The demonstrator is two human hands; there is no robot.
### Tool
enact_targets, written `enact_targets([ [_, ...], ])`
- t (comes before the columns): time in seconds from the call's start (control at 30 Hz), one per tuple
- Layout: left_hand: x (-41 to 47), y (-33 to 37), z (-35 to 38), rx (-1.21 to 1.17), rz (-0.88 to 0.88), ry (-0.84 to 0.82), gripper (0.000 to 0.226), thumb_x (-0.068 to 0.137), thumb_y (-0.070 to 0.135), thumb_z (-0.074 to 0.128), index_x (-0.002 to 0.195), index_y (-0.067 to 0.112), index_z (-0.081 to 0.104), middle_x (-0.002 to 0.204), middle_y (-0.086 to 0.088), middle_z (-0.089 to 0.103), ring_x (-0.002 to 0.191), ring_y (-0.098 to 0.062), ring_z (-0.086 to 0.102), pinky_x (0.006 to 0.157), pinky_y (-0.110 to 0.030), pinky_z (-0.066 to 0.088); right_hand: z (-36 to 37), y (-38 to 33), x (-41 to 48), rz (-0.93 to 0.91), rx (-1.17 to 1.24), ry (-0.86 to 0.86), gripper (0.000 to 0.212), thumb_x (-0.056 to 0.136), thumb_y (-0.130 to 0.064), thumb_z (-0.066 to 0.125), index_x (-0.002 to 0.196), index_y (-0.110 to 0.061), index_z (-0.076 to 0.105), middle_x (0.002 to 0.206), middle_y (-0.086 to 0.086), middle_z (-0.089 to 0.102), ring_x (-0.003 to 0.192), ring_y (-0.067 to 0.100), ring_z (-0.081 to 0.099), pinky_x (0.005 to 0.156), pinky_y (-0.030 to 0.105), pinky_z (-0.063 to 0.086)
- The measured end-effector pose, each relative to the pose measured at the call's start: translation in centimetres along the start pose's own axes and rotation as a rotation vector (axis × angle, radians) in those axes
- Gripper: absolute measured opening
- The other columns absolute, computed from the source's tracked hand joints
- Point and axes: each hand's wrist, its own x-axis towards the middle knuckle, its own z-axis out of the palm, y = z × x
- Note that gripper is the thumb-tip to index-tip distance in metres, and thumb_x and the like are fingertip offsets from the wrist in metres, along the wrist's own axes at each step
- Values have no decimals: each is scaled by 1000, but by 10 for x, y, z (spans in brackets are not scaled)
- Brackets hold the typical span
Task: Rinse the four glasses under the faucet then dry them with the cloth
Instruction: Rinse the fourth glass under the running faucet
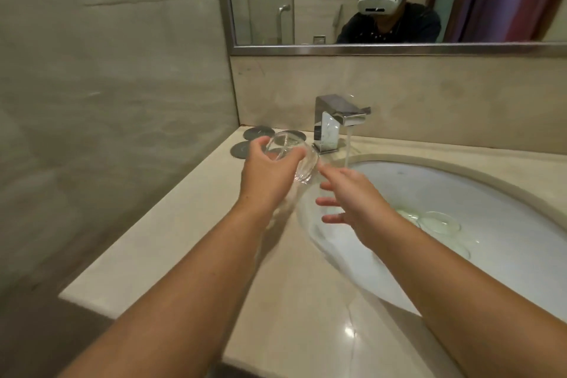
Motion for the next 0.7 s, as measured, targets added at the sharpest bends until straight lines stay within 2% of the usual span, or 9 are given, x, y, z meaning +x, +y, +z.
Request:
enact_targets([
  [0.17, 16, 8, 60, -226, -106, -47, 83, 59, 51, 76, 136, 37, 47, 118, 5, 62, 110, -21, 69, 102, -51, 58, -22, 1, 35, 173, 271, -63, 75, 92, -76, 58, 126, -10, 64, 122, 9, 71, 97, 26, 74, 75, 42, 62],
  [0.23, 23, 4, 77, -262, -147, -70, 78, 58, 51, 74, 130, 39, 48, 113, 1, 69, 102, -27, 75, 97, -53, 60, -22, 2, 49, 196, 389, -80, 70, 93, -75, 59, 122, -12, 67, 113, 7, 72, 96, 26, 73, 83, 44, 63],
  [0.3, 25, -3, 88, -217, -136, -93, 69, 62, 52, 72, 126, 41, 48, 107, 0, 76, 95, -26, 78, 86, -45, 61, -23, 6, 60, 188, 498, -79, 62, 94, -69, 64, 122, -15, 69, 107, 8, 74, 96, 25, 74, 90, 46, 61],
  [0.37, 26, -11, 88, -138, -102, -105, 61, 68, 52, 72, 123, 39, 48, 101, 4, 79, 92, -19, 77, 79, -37, 56, -24, 11, 65, 162, 556, -86, 50, 96, -61, 66, 121, -19, 72, 104, 7, 76, 93, 23, 76, 91, 45, 60],
  [0.43, 33, -19, 90, -48, -82, -162, 53, 79, 48, 73, 124, 33, 49, 98, 6, 79, 91, -15, 76, 79, -35, 55, -28, 16, 71, 131, 592, -89, 38, 99, -52, 66, 118, -20, 74, 96, 5, 77, 84, 20, 76, 88, 43, 60],
  [0.5, 39, -25, 89, 57, -62, -216, 49, 90, 47, 72, 127, 28, 47, 100, 7, 77, 93, -11, 74, 80, -33, 55, -31, 22, 77, 92, 571, -61, 32, 101, -44, 66, 119, -19, 74, 88, 2, 80, 76, 18, 76, 85, 41, 61],
  [0.53, 40, -27, 89, 123, -34, -229, 47, 93, 49, 70, 127, 27, 47, 104, 8, 75, 94, -9, 72, 77, -30, 52, -33, 25, 80, 48, 513, -37, 33, 101, -42, 67, 122, -17, 74, 90, 2, 81, 79, 19, 76, 85, 42, 62],
  [0.63, 40, -32, 89, 287, 78, -250, 48, 97, 52, 67, 135, 28, 49, 127, 7, 65, 106, -10, 66, 72, -19, 44, -39, 34, 89, -103, 294, 64, 35, 96, -37, 77, 125, -19, 71, 113, 9, 81, 97, 22, 77, 96, 51, 62],
  [0.7, 40, -34, 89, 320, 133, -260, 48, 99, 47, 67, 141, 29, 50, 136, 8, 59, 113, -10, 61, 77, -19, 44, -41, 36, 91, -178, 196, 125, 41, 87, -42, 85, 122, -25, 72, 112, 4, 81, 103, 21, 78, 98, 54, 61],
])
